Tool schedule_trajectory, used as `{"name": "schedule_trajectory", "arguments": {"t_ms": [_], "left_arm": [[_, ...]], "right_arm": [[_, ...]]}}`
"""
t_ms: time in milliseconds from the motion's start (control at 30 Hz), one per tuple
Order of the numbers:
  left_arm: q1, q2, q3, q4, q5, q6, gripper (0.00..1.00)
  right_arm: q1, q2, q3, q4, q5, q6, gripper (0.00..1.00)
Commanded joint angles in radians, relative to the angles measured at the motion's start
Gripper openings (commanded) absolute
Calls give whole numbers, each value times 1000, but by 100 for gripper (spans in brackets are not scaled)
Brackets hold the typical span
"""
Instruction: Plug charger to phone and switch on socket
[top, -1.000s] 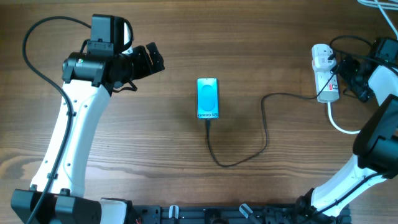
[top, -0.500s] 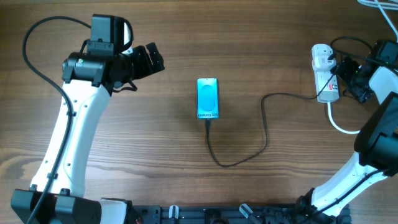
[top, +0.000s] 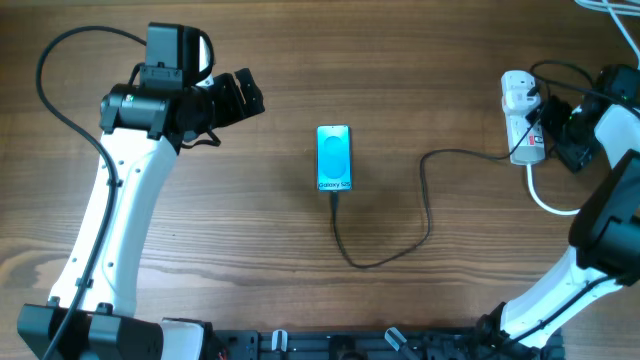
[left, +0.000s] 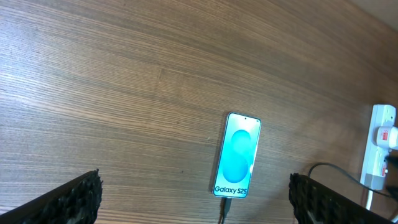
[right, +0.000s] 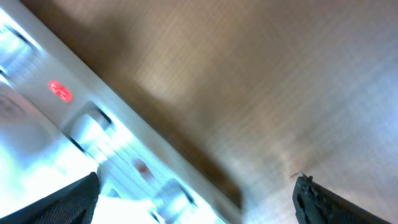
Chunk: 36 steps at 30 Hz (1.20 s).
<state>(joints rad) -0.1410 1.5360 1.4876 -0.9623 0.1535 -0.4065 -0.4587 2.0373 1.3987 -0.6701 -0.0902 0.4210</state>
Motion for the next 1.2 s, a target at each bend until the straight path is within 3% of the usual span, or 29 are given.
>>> {"name": "schedule_trajectory", "arguments": {"t_ms": [0, 200, 367, 467, 633, 733, 900, 1067, 1167], "left_arm": [[5, 5, -2, 0, -10, -10, 100], [5, 5, -2, 0, -10, -10, 100], [5, 5, -2, 0, -10, -10, 100], [5, 5, -2, 0, -10, -10, 100], [5, 5, -2, 0, -10, -10, 100], [5, 5, -2, 0, -10, -10, 100], [5, 5, -2, 0, -10, -10, 100], [5, 5, -2, 0, -10, -10, 100], [5, 5, -2, 0, -10, -10, 100]], "right_arm": [[-6, -84, -15, -114, 152, 80, 100], [-5, -405, -28, -304, 233, 103, 100], [26, -798, -208, -220, 103, 4, 100], [120, -1011, -348, -175, 89, -11, 99], [249, -1239, -479, -127, 88, -29, 100], [277, -1314, -479, -206, 81, -84, 96], [281, -1429, -479, -301, -97, -64, 100], [281, -1425, -479, -443, -124, 213, 100], [281, -1425, -479, -444, -113, 210, 100]]}}
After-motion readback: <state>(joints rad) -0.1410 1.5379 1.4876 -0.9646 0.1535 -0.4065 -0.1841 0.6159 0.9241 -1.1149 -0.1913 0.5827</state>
